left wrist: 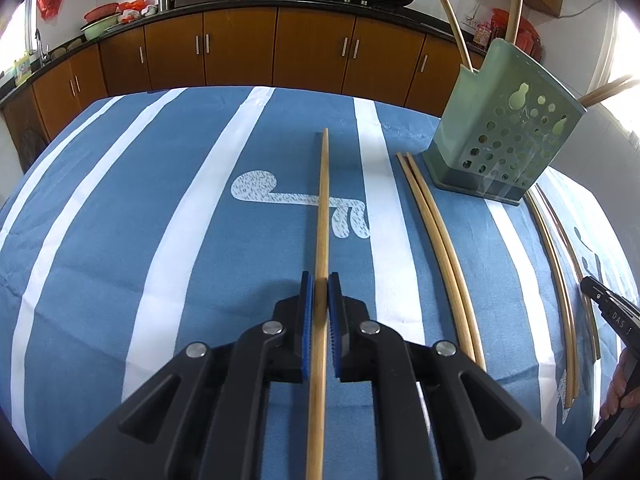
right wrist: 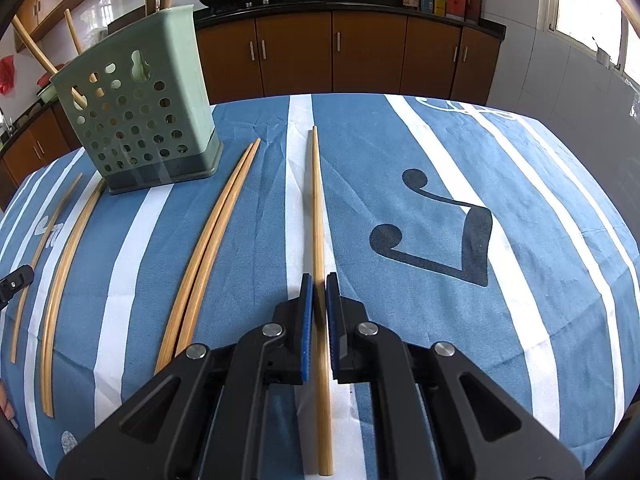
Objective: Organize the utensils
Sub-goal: 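Hold the chopsticks in both tools and begin lifting the right tool's chopstick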
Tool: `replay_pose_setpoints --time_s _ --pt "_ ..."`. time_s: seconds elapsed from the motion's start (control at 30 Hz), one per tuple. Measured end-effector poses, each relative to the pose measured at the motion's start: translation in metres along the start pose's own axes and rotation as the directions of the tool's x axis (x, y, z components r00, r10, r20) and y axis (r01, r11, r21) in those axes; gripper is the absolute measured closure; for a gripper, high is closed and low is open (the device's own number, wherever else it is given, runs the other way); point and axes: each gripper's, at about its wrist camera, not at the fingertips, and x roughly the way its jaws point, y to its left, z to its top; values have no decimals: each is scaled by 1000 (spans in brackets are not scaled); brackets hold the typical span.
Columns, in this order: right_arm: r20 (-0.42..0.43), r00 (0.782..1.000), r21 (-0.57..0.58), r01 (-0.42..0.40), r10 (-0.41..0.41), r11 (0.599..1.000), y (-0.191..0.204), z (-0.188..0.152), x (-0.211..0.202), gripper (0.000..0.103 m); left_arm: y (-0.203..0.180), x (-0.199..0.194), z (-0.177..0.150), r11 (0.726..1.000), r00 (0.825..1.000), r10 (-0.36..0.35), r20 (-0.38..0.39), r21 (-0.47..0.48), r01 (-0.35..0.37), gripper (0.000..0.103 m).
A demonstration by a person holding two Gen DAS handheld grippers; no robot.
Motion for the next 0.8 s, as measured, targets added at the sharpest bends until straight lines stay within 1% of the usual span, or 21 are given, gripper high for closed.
replay_pose_setpoints --time_s 0.1,0.8 --pt "0 1000 -1 1 -1 1000 0 0 0 95 -2 0 0 1000 1000 8 0 6 -8 93" --pt "-2 1000 3 -3 3 1000 0 1 -1 95 -1 0 0 1000 1000 -1 1 -2 1 92"
